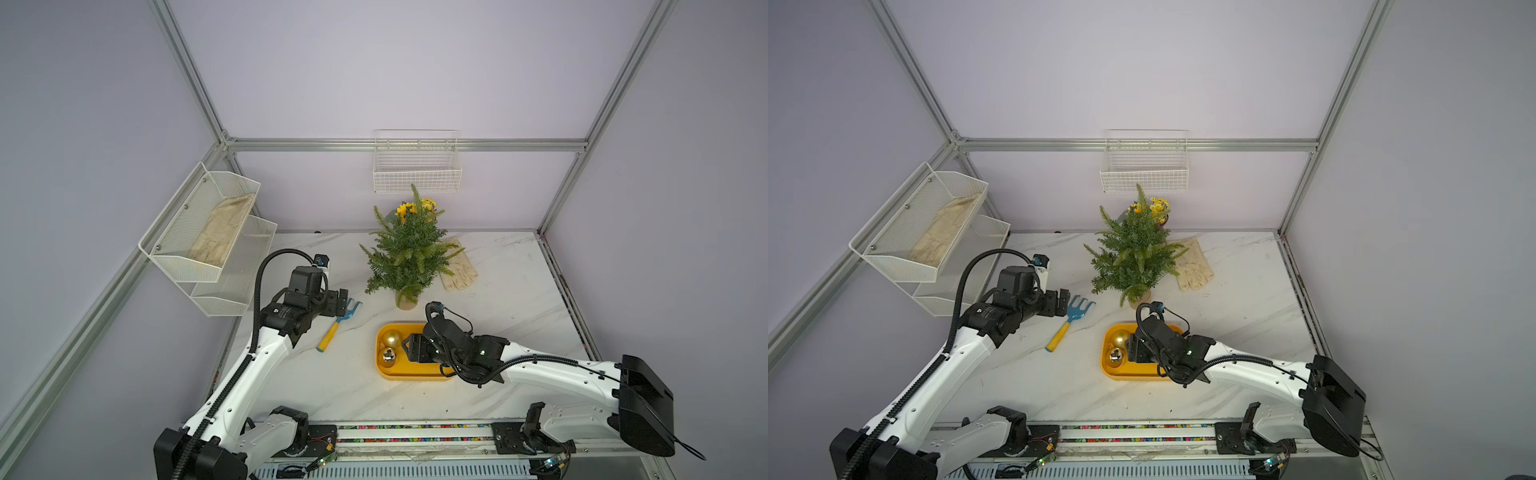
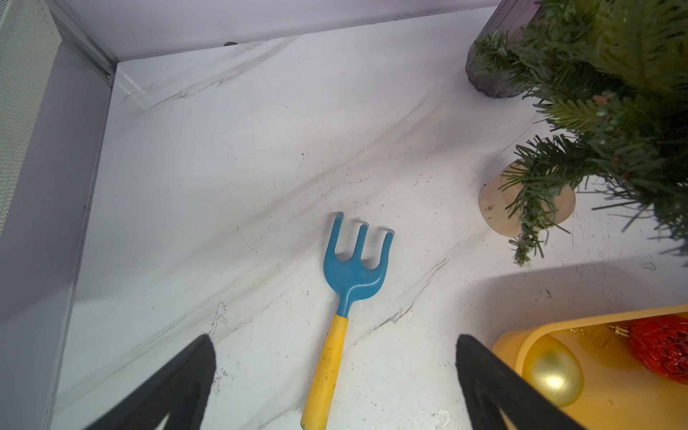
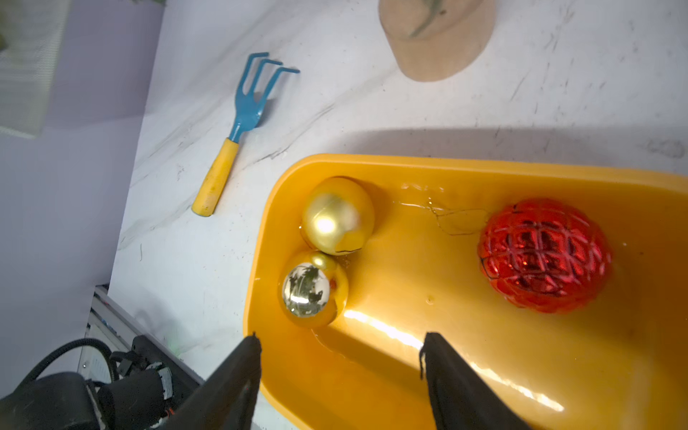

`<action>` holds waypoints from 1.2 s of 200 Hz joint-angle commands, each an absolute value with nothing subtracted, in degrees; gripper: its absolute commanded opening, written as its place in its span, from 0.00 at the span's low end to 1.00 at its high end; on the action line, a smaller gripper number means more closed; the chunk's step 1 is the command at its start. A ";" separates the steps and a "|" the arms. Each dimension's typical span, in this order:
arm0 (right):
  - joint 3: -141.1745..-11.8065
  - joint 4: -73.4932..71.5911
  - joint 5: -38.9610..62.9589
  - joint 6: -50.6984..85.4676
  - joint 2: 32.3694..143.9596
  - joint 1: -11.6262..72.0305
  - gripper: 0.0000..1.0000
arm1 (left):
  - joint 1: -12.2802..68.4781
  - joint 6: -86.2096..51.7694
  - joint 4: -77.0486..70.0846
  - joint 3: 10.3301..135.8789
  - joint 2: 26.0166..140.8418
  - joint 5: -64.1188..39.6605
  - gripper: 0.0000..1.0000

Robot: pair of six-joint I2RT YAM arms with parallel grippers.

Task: Decorate the small christmas tree with ornaments
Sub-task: Pick up an ornament from the container.

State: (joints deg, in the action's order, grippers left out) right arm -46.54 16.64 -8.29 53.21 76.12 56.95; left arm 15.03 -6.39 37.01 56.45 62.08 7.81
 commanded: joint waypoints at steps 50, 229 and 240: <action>-45.19 22.89 -9.76 61.32 76.29 50.39 0.68 | 14.85 -6.05 35.07 54.40 59.89 7.64 1.00; -42.96 14.11 -10.81 58.45 84.78 45.89 0.66 | 13.90 -5.71 34.74 54.67 60.82 6.59 1.00; -42.81 14.08 -10.81 58.44 84.81 45.75 0.65 | 13.82 -5.71 34.72 54.66 60.80 6.59 1.00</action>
